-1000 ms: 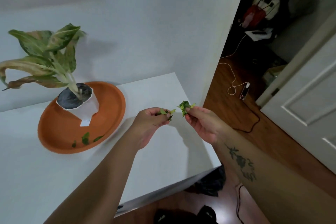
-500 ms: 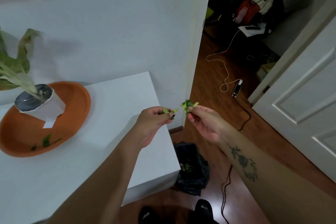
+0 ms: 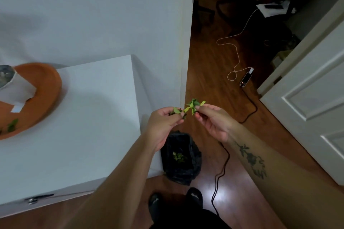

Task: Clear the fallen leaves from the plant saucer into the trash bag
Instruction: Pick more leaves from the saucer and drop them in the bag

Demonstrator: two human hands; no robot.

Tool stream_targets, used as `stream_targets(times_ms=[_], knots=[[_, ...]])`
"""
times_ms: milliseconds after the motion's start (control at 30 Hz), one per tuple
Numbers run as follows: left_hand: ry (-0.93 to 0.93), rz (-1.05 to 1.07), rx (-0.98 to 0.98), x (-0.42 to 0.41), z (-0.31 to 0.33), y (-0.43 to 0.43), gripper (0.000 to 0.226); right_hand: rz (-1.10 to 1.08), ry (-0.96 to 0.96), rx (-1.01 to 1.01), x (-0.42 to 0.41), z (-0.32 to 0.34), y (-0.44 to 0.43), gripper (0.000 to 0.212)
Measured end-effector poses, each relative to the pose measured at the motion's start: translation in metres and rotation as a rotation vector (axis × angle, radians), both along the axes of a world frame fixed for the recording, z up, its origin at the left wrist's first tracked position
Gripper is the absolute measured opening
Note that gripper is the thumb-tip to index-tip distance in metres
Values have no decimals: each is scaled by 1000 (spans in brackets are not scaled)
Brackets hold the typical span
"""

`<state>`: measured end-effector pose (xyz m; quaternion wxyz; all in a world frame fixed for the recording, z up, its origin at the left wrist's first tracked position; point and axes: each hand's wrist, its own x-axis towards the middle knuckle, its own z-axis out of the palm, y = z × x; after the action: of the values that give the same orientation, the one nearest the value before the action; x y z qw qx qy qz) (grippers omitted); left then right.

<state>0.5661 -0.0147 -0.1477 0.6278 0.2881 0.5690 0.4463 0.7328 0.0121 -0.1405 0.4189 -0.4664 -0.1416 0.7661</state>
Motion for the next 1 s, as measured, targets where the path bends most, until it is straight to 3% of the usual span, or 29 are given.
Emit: stream_targets(times_ms=[500, 667, 733, 1000], knots=[[-79, 100, -198, 24, -96, 2, 6, 1, -63, -149, 19, -94, -7, 8], [-105, 204, -322, 32, -148, -4, 26, 2, -78, -217, 20, -143, -13, 14], [-107, 226, -348, 36, -170, -8, 18, -6, -86, -238, 18, -168, -17, 15], [61, 184, -434, 36, -275, -31, 10, 7, -130, -347, 9, -282, -33, 6]])
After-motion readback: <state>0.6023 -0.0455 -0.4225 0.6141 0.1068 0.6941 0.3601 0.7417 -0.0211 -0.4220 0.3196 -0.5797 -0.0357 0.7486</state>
